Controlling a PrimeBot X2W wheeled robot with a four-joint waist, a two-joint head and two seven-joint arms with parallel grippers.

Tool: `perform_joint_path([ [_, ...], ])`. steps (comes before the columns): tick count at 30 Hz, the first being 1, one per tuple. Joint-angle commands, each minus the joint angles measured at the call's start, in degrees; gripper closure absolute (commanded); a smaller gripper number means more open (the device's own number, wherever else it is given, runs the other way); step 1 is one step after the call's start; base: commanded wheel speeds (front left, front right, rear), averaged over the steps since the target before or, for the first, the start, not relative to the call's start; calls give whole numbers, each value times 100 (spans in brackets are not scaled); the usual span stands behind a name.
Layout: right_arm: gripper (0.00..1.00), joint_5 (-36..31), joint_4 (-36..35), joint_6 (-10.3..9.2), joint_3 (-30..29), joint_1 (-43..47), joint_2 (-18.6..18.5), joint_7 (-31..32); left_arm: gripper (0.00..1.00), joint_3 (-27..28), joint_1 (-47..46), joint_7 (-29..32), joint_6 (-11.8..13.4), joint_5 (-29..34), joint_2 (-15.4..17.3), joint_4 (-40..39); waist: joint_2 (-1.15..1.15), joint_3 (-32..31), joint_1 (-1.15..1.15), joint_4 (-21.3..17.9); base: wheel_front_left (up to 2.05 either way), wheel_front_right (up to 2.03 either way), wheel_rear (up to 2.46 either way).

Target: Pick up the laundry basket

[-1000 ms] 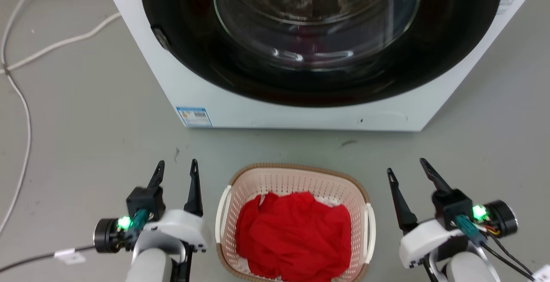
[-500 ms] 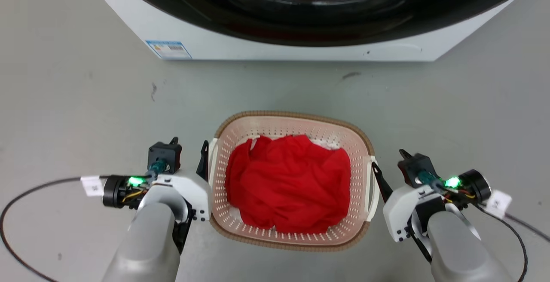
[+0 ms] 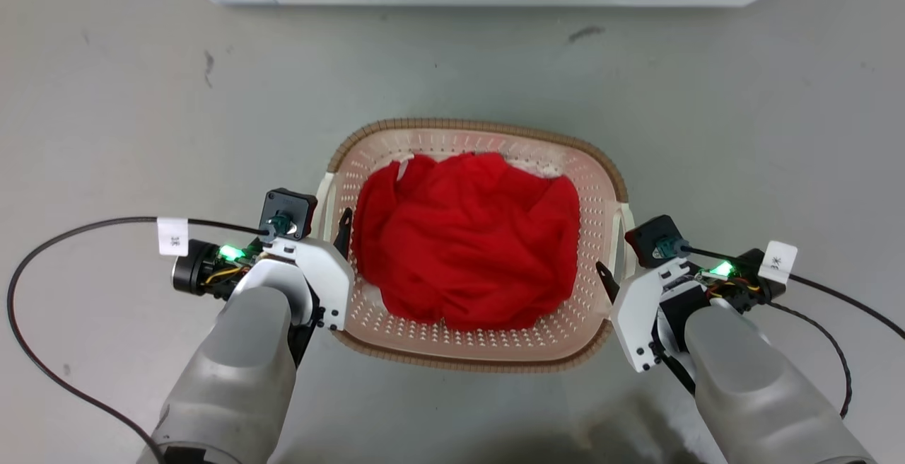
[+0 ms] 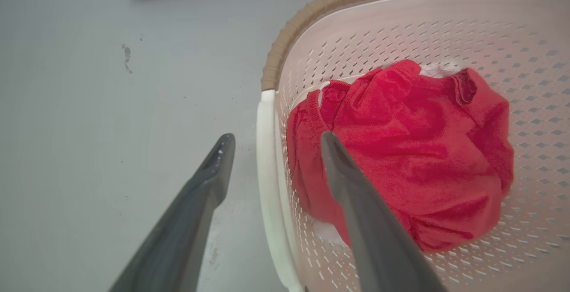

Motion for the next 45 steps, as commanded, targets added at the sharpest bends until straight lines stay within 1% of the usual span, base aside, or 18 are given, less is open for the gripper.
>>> perform_joint_path([
  [1,0,86,51,-6,89,-128,12,57,0,-40,-132,6,-9,27,13,90,0,251,-1,-27,0,0,0],
  [7,0,421,188,-5,376,-401,12,122,0,-182,-431,111,-59,34,14,354,0,653,-1,-62,0,0,0],
  [18,0,651,389,-6,502,-667,7,66,0,-394,-624,314,-98,8,-5,496,0,1070,-1,-64,0,0,0],
  [19,15,666,398,-7,516,-668,5,70,0,-419,-618,337,-103,0,-13,503,0,1083,-1,-60,0,0,0],
  [20,56,680,406,-7,524,-677,5,52,7,-440,-631,364,-107,3,-20,508,0,1096,-1,-56,0,0,0],
  [21,91,697,413,-7,546,-691,5,43,75,-460,-647,379,-112,14,-27,511,0,1104,-1,-51,0,0,0],
  [22,100,727,421,-8,571,-697,5,48,100,-481,-650,410,-118,8,-36,513,0,1106,-1,-43,0,0,0],
  [28,100,779,459,4,694,-697,6,21,100,-605,-529,555,-135,-58,-69,525,0,971,-1,-5,0,0,0],
  [32,100,820,507,5,738,-596,6,44,100,-666,-378,585,-141,-120,-106,532,0,736,-1,34,0,0,0],
  [38,100,905,576,4,821,-409,7,116,100,-732,-63,715,-148,-287,-144,540,0,249,-1,93,0,0,0],
  [45,100,1142,595,3,1032,-100,7,289,100,-942,375,1044,-150,-617,-202,539,0,-474,-1,119,0,0,0],
])
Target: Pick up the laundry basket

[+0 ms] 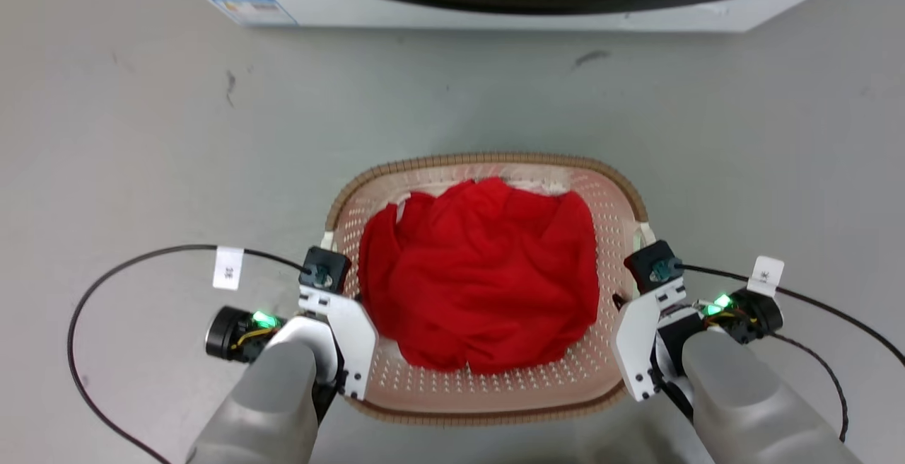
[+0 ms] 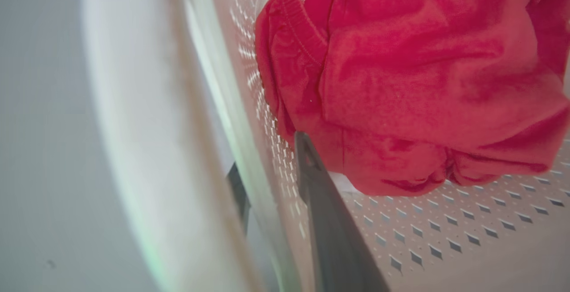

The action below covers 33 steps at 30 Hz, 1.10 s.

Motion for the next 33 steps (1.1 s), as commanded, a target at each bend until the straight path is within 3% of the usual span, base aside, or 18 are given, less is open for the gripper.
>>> perform_joint_path([
  [1,100,46,-27,14,93,69,2,0,100,-108,162,87,-9,-67,-9,12,0,-420,0,25,0,0,0],
  [21,100,910,-79,17,1062,814,49,773,100,-1435,1077,1184,-23,-1591,-67,-305,0,-2337,0,134,0,0,0],
  [33,100,1642,-306,19,1816,1315,55,1433,100,-2340,1619,1862,-32,-2597,216,-694,0,-3281,0,66,0,0,0],
])
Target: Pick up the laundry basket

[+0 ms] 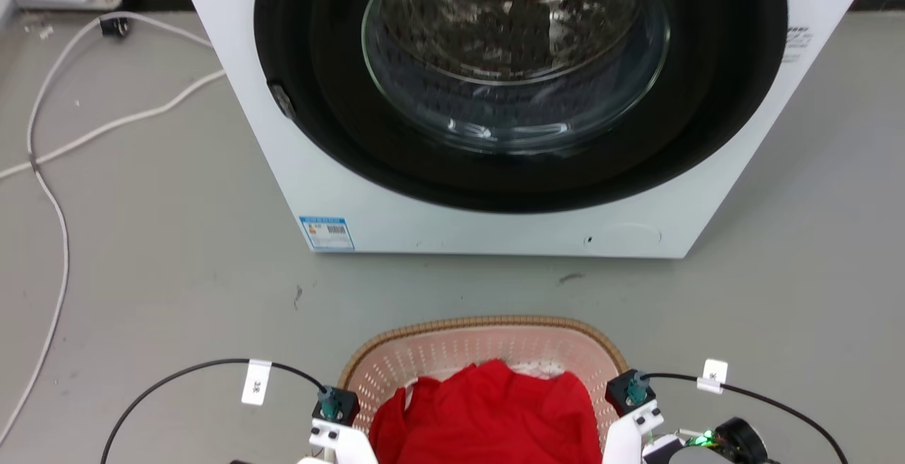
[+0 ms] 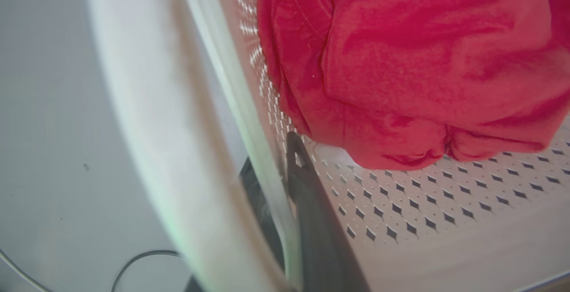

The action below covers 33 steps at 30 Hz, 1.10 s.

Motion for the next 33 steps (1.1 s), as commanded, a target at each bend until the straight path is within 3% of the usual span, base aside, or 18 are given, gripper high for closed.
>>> perform_joint_path([
  [1,100,122,-116,27,177,105,122,81,100,-207,134,93,-58,-125,-58,-139,0,-319,1,-42,0,0,0],
  [17,100,942,-341,46,1254,405,-27,880,100,-1166,315,763,-59,-1081,266,-436,0,-925,1,-120,0,0,0],
  [33,100,1815,-494,49,2203,221,-215,1032,100,-1854,129,667,-59,-1701,353,-356,0,-1025,1,-126,0,0,0],
])
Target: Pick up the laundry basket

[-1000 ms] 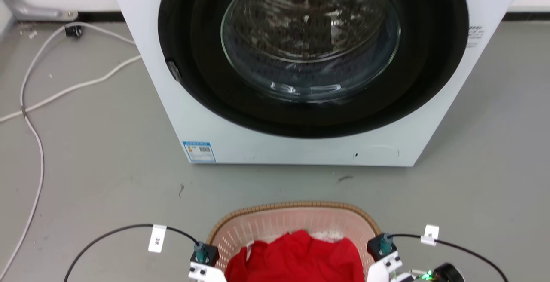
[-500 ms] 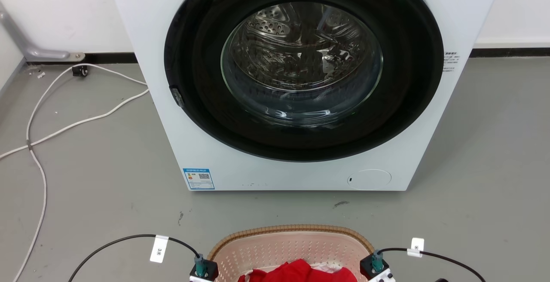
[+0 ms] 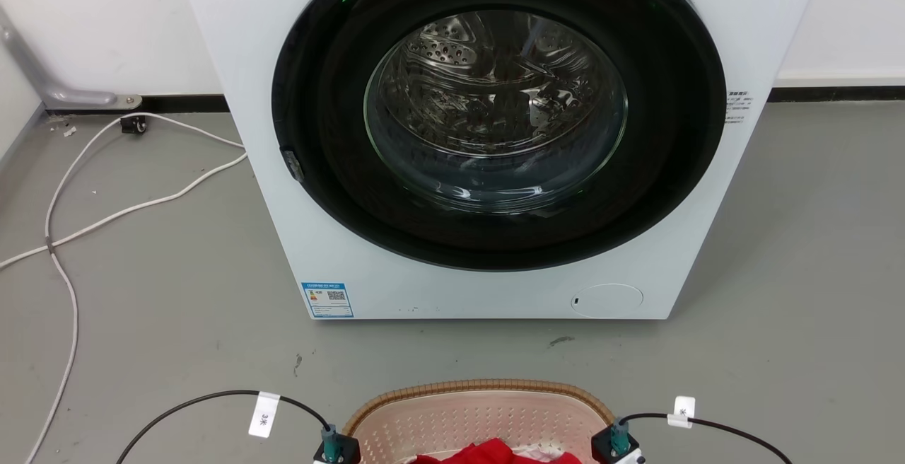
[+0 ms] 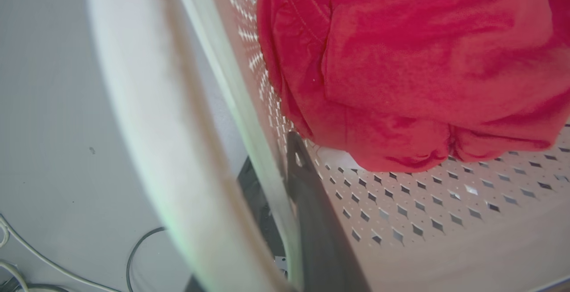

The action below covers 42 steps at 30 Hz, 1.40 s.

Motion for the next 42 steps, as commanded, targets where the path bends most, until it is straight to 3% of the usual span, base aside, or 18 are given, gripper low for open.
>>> perform_joint_path([
  [1,100,11,-39,76,144,-94,51,21,100,-97,-161,-63,-59,-5,-50,-46,0,3,0,1,0,0,0],
  [19,100,441,113,77,631,-208,103,-140,100,-603,-300,-263,-59,-432,-78,77,0,39,0,22,0,0,0],
  [42,100,606,186,77,794,-281,141,-185,100,-1045,-415,-435,-59,-831,-105,182,0,72,0,-1,0,0,0],
])
